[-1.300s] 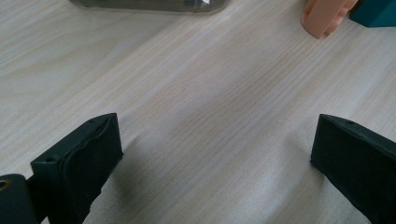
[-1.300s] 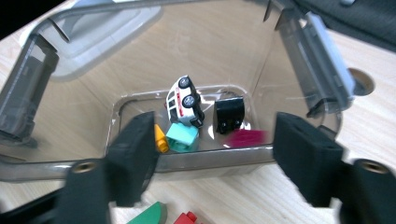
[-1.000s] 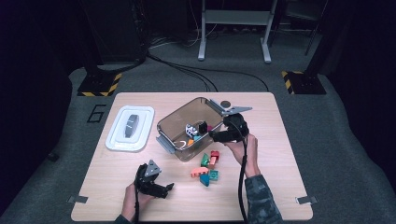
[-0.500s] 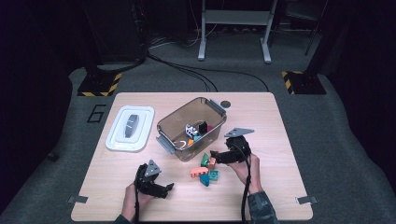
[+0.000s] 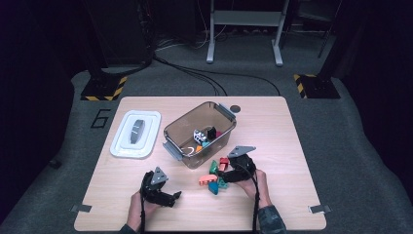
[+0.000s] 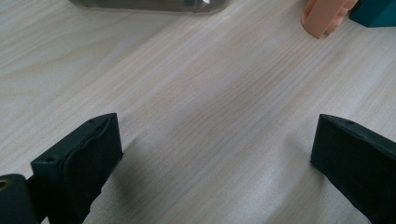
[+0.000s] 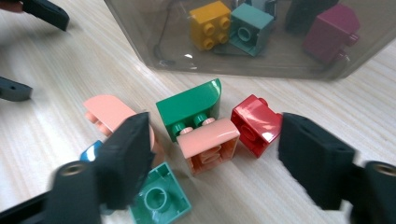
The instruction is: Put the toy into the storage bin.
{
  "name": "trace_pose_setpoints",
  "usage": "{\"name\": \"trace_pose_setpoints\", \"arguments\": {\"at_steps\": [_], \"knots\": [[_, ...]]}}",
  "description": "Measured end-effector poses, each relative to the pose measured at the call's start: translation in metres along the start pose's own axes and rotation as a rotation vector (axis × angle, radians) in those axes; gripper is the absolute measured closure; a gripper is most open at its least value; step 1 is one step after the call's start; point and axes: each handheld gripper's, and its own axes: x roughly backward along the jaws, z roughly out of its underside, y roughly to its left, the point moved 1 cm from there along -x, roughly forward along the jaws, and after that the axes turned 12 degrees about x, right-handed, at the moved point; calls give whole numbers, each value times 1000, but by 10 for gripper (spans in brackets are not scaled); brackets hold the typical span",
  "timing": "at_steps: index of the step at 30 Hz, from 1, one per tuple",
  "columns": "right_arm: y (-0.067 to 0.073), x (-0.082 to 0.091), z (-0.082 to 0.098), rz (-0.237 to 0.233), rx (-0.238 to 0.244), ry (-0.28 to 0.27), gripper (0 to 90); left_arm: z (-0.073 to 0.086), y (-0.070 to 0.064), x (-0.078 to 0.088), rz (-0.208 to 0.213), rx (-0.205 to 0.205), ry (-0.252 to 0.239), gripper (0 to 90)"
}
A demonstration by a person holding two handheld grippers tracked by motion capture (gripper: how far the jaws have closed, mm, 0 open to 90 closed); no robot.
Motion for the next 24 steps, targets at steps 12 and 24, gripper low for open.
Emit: {"name": "trace_pose_setpoints", "arguments": {"at_steps": [12,24], "knots": [[1,-11,1,-30,68,27,505,0,0,0,1,-1,4,18],[6,-7,1,-12,96,52,582,0,0,0,1,-1,4,19]]}}
